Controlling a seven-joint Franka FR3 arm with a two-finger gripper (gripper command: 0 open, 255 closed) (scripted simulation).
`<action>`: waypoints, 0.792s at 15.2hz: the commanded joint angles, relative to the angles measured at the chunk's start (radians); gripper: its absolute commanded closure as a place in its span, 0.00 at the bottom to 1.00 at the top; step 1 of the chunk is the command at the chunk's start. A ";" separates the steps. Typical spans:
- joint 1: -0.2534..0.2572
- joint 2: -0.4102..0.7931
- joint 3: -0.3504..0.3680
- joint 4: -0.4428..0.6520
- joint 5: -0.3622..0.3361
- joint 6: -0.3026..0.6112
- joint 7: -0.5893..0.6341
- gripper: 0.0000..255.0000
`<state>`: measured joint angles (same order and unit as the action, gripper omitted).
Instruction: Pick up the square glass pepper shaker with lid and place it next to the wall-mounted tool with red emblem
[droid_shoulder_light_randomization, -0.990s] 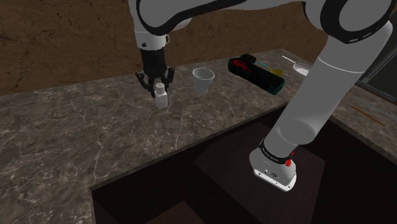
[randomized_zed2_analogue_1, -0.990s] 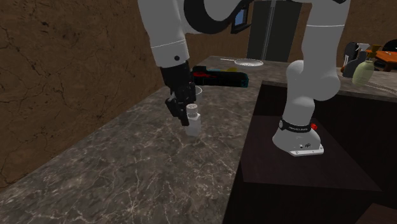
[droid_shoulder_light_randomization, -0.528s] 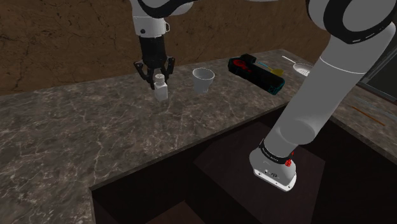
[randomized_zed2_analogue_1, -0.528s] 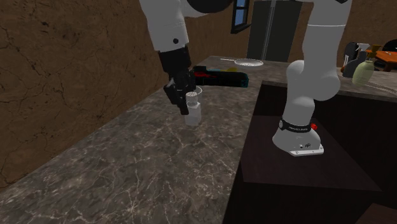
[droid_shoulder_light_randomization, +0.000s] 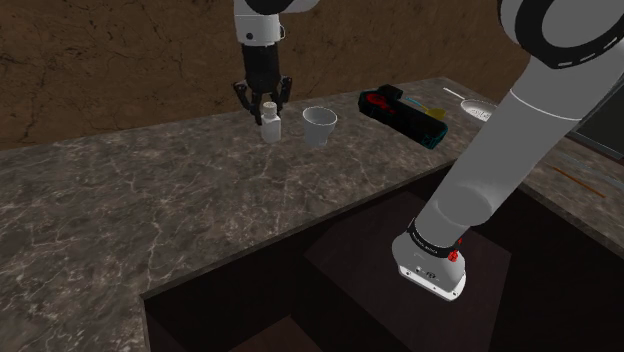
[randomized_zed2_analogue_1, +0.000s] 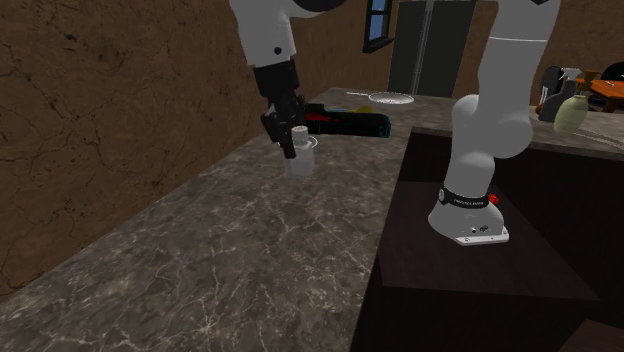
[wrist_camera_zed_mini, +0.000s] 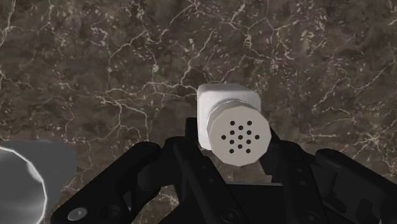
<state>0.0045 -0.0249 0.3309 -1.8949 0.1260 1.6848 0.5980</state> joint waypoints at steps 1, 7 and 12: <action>-0.025 -0.030 -0.026 -0.029 -0.001 -0.006 -0.053 1.00; -0.093 -0.059 -0.105 -0.059 -0.028 -0.018 -0.195 1.00; -0.150 -0.055 -0.169 -0.054 -0.060 -0.028 -0.309 1.00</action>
<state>-0.1335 -0.0854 0.1751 -1.9551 0.0739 1.6590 0.3147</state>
